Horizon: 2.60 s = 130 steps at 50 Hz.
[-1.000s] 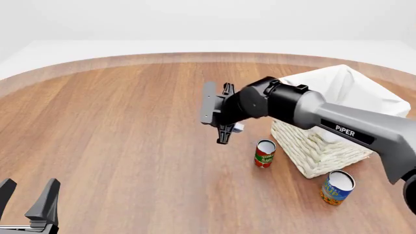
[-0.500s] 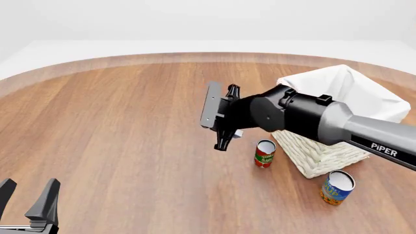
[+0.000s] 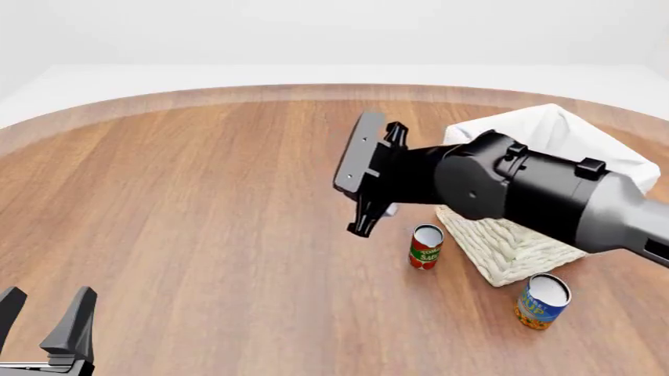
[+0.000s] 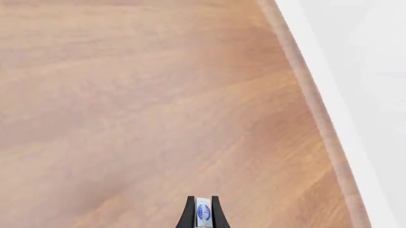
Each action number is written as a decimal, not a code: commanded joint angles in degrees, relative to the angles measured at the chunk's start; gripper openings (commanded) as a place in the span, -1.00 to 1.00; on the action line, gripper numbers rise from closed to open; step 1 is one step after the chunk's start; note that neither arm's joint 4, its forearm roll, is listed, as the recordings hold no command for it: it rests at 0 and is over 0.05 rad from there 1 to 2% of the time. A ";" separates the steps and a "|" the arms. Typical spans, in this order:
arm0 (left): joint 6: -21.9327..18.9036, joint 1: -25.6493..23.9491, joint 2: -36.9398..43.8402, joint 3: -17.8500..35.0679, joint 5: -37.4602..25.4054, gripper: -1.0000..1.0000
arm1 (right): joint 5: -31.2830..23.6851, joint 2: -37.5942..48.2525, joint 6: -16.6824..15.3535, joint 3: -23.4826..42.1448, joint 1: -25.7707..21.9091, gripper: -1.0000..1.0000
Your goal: Pick up the alphabet soup and the cream cheese box, and put them in the basket.
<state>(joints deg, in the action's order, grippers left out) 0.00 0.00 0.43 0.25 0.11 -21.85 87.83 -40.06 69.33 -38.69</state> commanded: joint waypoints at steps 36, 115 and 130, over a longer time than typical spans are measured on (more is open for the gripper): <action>0.00 0.00 0.00 0.00 0.00 1.00 | 3.71 -15.47 15.33 -6.32 -1.27 -1.00; 0.00 0.00 0.00 0.00 0.00 1.00 | 5.89 -35.34 30.98 -12.61 -4.07 -1.00; 0.00 0.00 0.00 0.00 0.00 1.00 | 5.22 -35.56 31.50 -11.78 -4.00 -1.00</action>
<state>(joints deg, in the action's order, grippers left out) 0.00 0.00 0.43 0.25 0.11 -16.09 52.69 -9.51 56.38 -42.71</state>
